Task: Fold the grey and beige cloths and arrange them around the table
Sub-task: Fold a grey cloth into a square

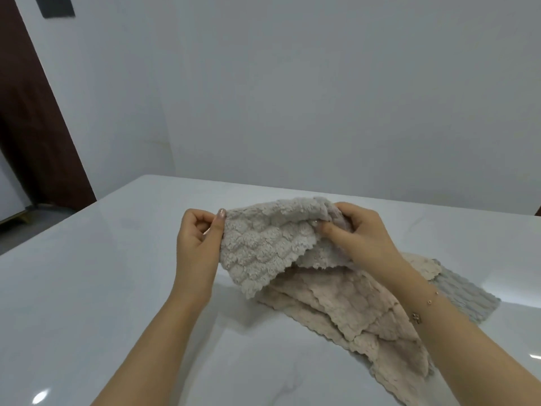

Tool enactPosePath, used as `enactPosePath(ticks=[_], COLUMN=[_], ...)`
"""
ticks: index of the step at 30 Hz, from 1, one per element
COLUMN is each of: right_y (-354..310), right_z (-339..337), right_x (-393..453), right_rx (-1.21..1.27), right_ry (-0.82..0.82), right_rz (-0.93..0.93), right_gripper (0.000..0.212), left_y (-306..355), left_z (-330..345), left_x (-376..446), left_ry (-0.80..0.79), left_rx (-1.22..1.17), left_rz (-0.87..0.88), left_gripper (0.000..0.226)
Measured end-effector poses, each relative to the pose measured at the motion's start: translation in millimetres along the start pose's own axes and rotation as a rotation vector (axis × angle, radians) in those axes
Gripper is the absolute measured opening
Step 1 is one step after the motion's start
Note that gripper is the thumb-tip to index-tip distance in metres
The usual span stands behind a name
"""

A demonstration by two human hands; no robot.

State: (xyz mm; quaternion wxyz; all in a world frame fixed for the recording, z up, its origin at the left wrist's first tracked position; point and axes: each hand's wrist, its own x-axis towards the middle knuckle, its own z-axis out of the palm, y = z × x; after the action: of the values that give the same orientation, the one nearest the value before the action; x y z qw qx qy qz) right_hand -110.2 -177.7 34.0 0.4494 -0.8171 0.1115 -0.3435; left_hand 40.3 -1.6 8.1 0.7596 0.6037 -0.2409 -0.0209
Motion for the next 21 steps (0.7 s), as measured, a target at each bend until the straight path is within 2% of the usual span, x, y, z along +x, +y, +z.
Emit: enactPosePath(ticks=[2, 5, 8, 11, 12, 14, 16, 19, 21], right_y=[-12.7, -30.8, -45.3, -56.4, -58.5, -58.4, -55.3, -45.4, -32.8], right_z=[4.6, 13.8, 32.4, 56.6, 66.6, 88.1, 111.1, 143.6, 163.0], right_x=[20.6, 48.4, 66.8, 74.9, 74.7, 70.6, 61.5, 46.8, 40.5], right_rx=[0.140, 0.338, 0.425, 0.503, 0.530, 0.525, 0.486, 0.362, 0.177], right_ry=[-0.018, -0.142, -0.287, -0.381, -0.411, -0.480, -0.528, -0.545, -0.504], right_rz=[0.091, 0.305, 0.393, 0.451, 0.485, 0.553, 0.603, 0.662, 0.638], right_gripper=[0.012, 0.021, 0.033, 0.015, 0.016, 0.024, 0.023, 0.021, 0.025], left_y=[10.2, 31.0, 43.6, 46.7, 45.6, 41.9, 34.5, 13.2, -6.9], left_z=[-4.6, -17.8, -42.2, -75.0, -87.0, -110.0, -131.5, -160.7, -176.6], left_x=[17.9, 41.5, 57.0, 64.6, 65.1, 62.9, 60.2, 60.2, 59.5], left_ry=[0.002, -0.024, -0.067, -0.099, -0.106, -0.098, -0.067, -0.062, -0.077], left_rx=[-0.056, -0.163, -0.077, 0.031, 0.028, -0.018, 0.002, 0.139, 0.257], left_rz=[-0.097, -0.247, -0.280, -0.298, -0.325, -0.393, -0.429, -0.476, -0.528], left_gripper=[0.019, 0.013, 0.006, 0.009, 0.010, 0.010, 0.010, 0.007, 0.008])
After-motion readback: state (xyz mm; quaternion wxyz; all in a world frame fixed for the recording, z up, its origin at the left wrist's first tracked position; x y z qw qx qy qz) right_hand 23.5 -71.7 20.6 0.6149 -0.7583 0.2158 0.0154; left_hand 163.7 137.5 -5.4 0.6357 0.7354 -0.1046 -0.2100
